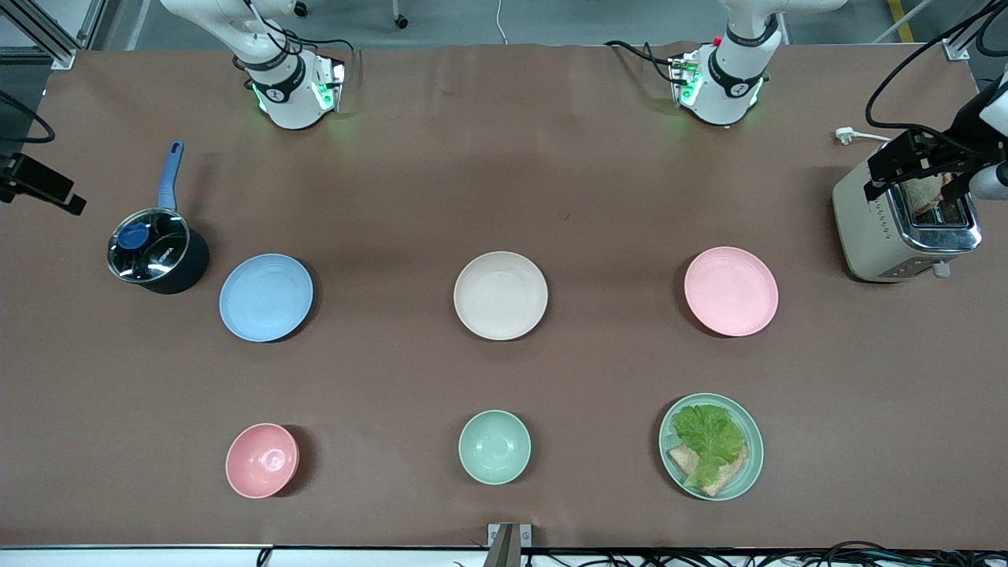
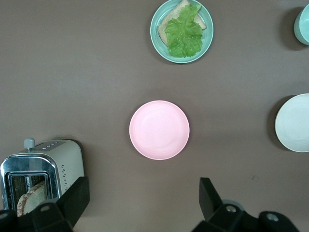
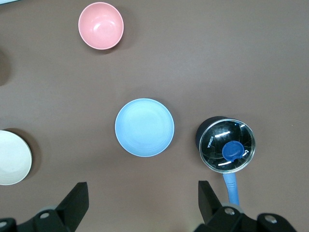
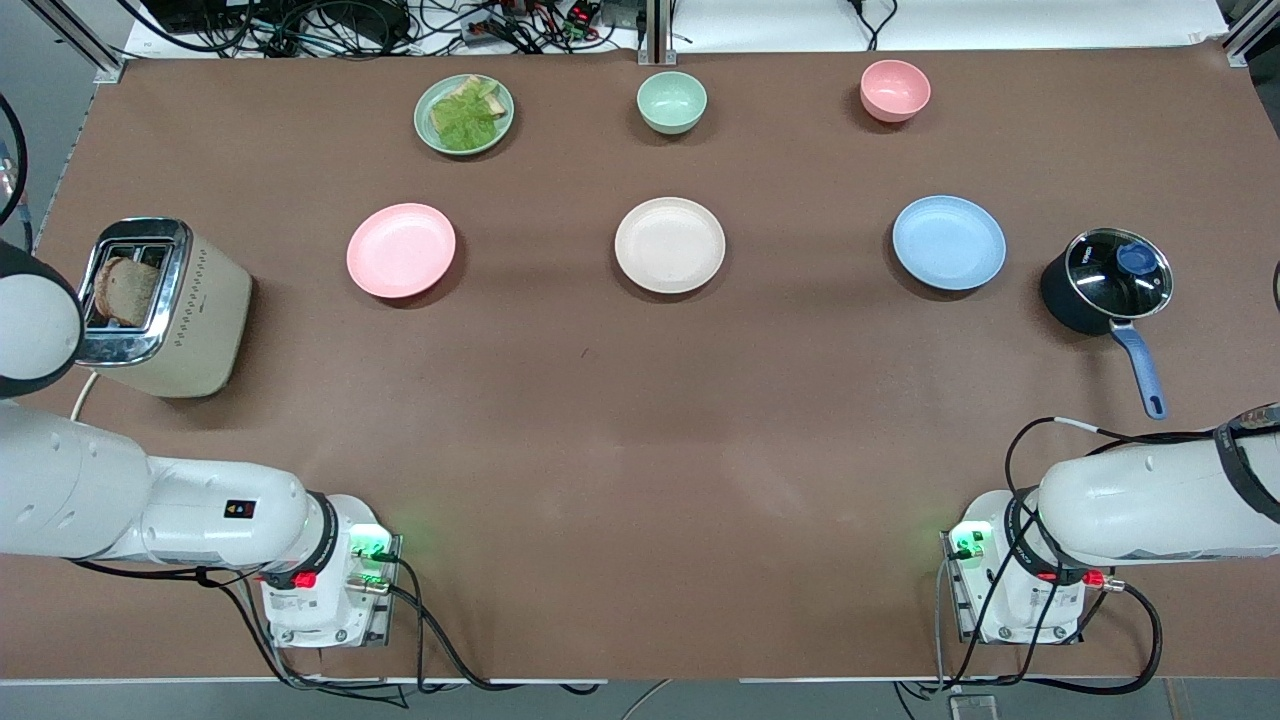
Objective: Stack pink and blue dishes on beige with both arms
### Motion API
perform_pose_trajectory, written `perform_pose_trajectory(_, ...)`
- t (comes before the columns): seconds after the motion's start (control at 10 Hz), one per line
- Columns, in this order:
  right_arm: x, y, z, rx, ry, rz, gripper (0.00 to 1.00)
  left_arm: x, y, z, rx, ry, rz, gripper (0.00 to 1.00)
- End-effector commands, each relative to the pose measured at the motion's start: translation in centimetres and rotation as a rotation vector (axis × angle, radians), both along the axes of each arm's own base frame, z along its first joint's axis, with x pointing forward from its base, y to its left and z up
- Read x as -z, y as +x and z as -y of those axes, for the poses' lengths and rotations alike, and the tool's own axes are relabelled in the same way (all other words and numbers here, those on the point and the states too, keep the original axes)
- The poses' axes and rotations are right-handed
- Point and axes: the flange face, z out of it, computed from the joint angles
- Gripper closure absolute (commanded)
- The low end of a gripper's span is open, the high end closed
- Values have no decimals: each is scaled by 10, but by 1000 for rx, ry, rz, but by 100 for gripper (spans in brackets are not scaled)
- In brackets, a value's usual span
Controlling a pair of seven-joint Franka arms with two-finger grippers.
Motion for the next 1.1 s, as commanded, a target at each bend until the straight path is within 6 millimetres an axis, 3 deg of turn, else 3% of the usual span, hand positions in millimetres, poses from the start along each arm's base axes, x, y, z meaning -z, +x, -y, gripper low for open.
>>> perform_pose_trajectory(0.0,-1,-5,1,-3,-6,-6,0,15,0,-1,-2,21,-34,0)
perform_pose_trajectory(0.3,1,-8,1,-2,-1,-34,0,17,2,-7,0,37,-36,0)
perform_pose_trajectory(0.5,22,-6,-5,-24,16,-81,0,26,5,-29,-37,21,-62,0)
perform_pose_trajectory(0.7,77,9,3,-39,91,-95,0,68,11,-52,-56,-27,-130,0)
perform_pose_trajectory(1.0,189,12,36,-175,174,-63,0,172,6,-61,-79,-32,-196,0)
